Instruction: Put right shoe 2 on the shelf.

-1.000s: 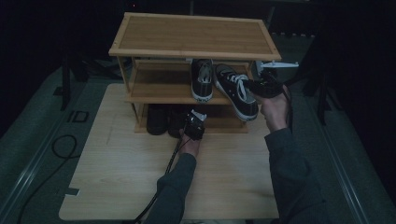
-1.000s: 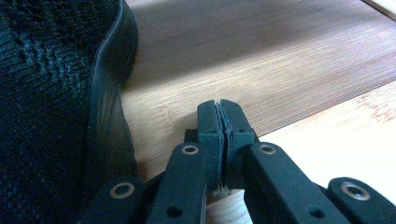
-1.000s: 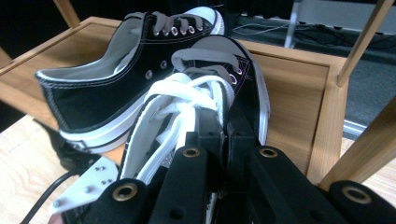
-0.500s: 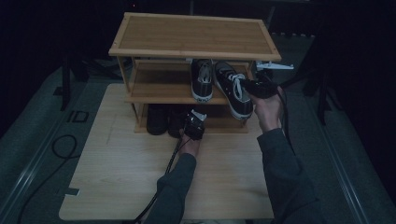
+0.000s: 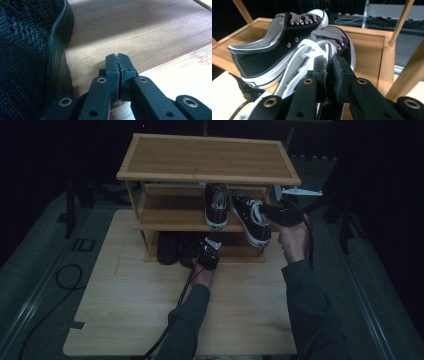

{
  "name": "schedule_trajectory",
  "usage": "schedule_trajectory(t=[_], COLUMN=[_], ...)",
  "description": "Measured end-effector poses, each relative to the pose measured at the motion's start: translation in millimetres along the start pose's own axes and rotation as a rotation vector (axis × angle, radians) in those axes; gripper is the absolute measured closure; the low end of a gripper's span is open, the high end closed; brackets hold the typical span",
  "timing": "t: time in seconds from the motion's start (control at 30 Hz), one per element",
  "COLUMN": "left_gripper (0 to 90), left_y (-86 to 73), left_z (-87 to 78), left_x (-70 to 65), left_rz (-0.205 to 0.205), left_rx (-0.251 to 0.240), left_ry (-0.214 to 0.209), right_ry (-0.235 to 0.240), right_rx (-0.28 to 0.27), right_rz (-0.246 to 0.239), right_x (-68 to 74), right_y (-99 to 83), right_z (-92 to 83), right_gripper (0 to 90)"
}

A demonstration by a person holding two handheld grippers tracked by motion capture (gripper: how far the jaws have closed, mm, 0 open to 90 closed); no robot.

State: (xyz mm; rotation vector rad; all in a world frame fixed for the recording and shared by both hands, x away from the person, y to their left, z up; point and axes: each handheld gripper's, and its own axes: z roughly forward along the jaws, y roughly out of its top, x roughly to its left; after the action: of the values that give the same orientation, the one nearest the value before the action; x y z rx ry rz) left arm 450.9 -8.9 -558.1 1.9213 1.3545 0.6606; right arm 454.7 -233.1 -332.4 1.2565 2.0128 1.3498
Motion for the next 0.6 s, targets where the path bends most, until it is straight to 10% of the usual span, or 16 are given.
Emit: schedule_trajectory(t=[0.6], left_gripper=[88.1], left_y=[0.0], left_z=[-0.1], left_x=[0.0], left_rz=[-0.001], left_rx=[0.000], left_ry=[0.000], right_ry=[0.028], right_rx=[0.015], right_rz=[-0.118], right_x=[4.9], right_y=[-8.1], right_z=[-45.7], right_gripper=[90.0])
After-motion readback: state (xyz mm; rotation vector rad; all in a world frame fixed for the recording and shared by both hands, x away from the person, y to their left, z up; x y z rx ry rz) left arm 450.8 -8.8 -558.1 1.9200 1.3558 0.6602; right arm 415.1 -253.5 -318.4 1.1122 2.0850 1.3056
